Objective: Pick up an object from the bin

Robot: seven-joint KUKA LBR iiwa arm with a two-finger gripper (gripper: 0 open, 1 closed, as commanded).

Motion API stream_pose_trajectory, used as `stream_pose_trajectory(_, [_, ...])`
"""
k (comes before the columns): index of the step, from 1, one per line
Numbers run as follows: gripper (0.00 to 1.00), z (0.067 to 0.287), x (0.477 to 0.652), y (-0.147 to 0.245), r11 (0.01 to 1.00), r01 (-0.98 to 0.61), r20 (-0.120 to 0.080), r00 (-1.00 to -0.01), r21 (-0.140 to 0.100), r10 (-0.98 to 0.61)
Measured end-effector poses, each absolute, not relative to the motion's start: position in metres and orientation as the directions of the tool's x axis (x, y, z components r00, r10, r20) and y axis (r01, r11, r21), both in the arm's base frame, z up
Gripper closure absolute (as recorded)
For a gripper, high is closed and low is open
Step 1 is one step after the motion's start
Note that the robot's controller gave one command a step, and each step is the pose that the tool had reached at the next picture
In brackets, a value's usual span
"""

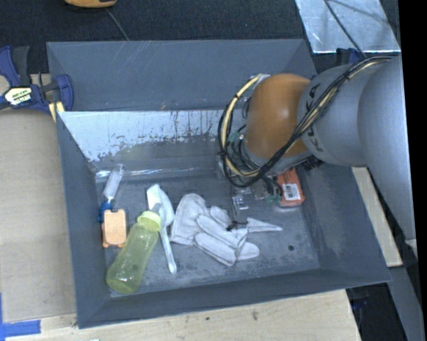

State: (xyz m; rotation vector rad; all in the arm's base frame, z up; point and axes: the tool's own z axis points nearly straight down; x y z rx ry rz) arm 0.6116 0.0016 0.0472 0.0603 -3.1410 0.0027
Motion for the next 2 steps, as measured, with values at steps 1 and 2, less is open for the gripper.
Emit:
stream_pose_trajectory(1, [0.00,0.089,0.605,-0.008,0.996,-0.094,0.000,-0.996,0.000,-0.094])
stream_pose_trajectory(2, [0.00,0.104,0.606,-0.010,0.994,-0.106,0.001,-0.994,-0.001,-0.106])
